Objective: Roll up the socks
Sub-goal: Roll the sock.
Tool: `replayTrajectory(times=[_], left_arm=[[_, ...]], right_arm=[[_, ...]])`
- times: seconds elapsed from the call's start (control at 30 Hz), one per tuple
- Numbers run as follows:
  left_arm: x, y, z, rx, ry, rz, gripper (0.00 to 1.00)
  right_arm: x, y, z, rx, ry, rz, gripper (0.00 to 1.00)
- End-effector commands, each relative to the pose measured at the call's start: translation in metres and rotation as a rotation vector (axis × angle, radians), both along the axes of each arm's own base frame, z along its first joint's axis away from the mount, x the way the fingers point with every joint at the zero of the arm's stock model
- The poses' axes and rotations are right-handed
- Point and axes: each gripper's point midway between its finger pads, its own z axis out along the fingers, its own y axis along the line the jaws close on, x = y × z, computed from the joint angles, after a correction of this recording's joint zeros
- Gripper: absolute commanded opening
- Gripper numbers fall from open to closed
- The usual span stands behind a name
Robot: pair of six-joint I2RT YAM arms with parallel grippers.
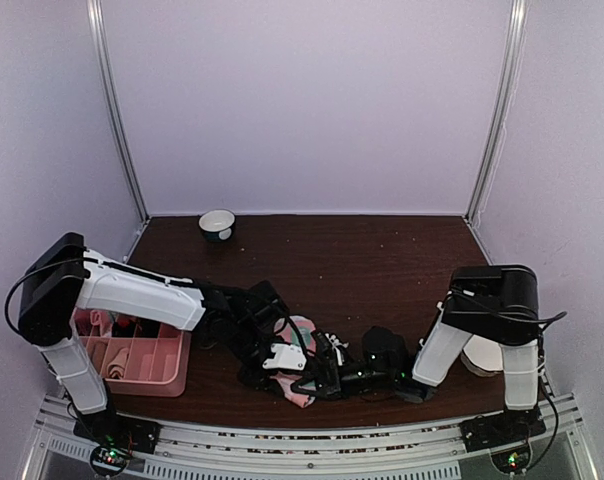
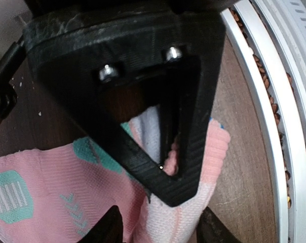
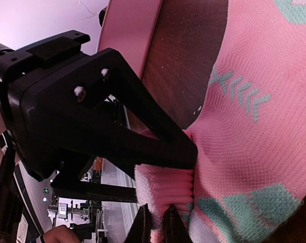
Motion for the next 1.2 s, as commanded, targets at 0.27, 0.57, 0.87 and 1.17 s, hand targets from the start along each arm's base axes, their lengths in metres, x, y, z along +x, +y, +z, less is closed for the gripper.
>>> replayTrajectory(times=[0.27,0.57,0.87,1.17], left_arm=[[-0.026,-0.006,0.005,0.005,0.199,-0.045,0.41],[-0.02,-0.004,-0.005,0.045,0.302,0.022,0.06],[0.007,0.014,-0.032,0.135,0.357,0.128,0.0],[0.025,0.018,-0.048,0.187,0.446,0.217,0.0]], right_arm=[[-0.058,-0.147,-0.163,-0.844,0.195,0.029,0.0],[-0.045,-0.139,-0.155,-0.842,0.152,-0.012,0.0],[-0.026,-0.12,-0.12,-0.683,0.053,-0.09,0.17],[-0.002,-0.119,-0.066,-0.537,-0.267,-0.19,0.44]])
